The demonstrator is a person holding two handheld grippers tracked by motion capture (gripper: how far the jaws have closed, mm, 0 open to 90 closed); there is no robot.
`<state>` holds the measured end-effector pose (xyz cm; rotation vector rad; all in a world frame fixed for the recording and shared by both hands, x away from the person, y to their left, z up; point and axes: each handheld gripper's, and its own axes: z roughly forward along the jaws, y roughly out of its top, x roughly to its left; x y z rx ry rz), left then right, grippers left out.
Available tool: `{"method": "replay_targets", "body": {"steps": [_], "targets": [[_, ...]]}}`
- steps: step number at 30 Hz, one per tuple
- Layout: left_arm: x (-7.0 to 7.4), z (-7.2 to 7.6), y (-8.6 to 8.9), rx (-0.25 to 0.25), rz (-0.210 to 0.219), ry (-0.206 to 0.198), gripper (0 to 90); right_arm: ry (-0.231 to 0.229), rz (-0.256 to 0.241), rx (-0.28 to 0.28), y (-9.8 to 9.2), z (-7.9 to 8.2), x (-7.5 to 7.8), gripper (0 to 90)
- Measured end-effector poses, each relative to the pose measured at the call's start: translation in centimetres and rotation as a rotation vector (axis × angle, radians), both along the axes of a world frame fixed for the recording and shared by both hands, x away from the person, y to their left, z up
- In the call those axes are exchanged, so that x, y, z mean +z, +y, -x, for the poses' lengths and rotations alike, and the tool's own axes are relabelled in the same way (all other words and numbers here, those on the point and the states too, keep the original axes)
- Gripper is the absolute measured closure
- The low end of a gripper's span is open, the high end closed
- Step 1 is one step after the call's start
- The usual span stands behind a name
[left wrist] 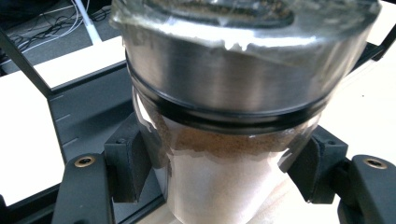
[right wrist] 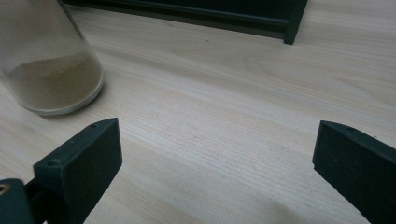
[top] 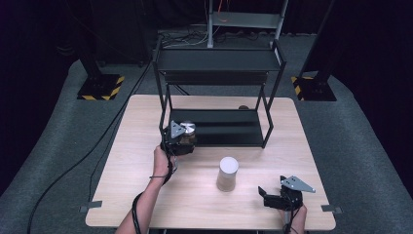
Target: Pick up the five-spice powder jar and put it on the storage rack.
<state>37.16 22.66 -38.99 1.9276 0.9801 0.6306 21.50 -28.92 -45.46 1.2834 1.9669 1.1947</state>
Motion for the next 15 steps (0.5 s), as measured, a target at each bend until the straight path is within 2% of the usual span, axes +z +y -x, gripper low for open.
{"method": "replay_targets", "body": {"steps": [15], "targets": [[-0.4,-1.3,-0.4,0.02,0.02,0.0,31.3,-0.003,-0.002,-0.002,0.0,0.1,0.0,0.4]]}}
